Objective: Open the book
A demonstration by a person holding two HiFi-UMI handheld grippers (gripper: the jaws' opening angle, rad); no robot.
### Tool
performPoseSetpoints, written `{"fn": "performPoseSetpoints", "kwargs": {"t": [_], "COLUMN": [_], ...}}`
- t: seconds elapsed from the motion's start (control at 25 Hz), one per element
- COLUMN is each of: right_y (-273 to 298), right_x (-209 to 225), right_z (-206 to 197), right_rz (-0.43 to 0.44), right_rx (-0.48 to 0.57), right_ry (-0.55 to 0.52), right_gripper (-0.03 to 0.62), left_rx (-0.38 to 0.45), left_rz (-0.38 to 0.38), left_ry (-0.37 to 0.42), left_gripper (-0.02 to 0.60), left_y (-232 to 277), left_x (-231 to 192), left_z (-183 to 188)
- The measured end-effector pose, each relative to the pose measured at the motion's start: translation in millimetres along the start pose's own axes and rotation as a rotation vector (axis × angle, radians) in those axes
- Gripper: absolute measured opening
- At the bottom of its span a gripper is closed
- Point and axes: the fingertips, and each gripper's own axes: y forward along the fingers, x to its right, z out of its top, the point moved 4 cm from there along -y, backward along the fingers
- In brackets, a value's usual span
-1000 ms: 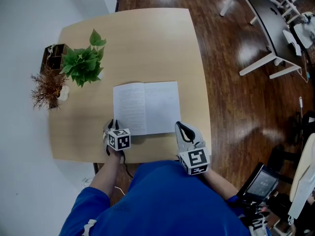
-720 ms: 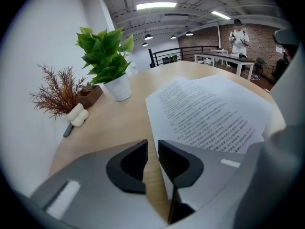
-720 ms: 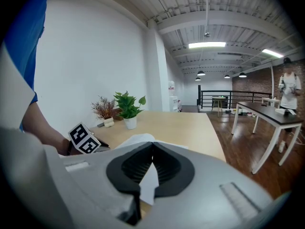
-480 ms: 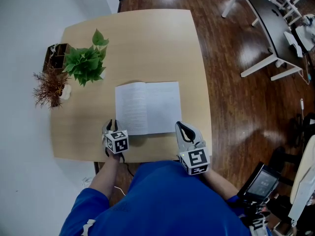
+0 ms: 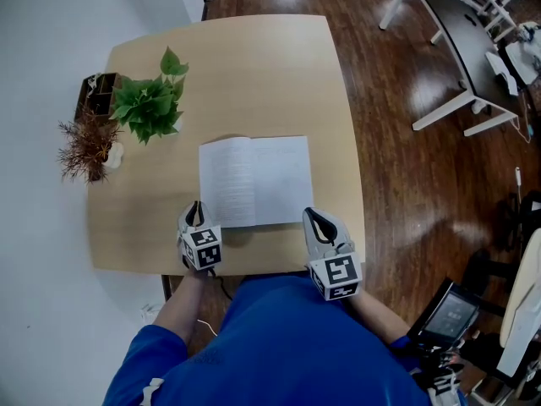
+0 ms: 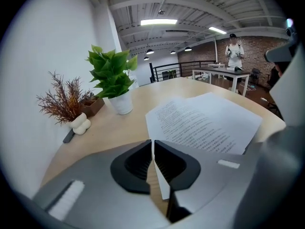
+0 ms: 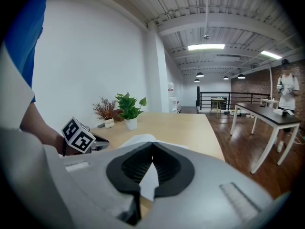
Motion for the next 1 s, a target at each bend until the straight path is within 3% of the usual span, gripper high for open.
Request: {"fn": "performPoseSetpoints", "kwargs": {"t": [0.52,1.0], "right_y": [-39.1,-107.3], "right_x": [-24.8,-17.2], "right_z": [-15.1,-40.6], "right_rz": [-0.021,0.047], "right_rx": [0.010,0.069], "right_ry": [-0.008,-0.004], "right_gripper": [0.003,0.003], "left_rx": [0.207,0.332], "left_rz": [-0.115,-0.139], "left_ry": [-0.027,-0.061], "left_gripper": [0.006,0.006], "left_y": [-65.4,-156.6], "left_x": [28.3,98.4], "left_z": [11.8,14.2]}}
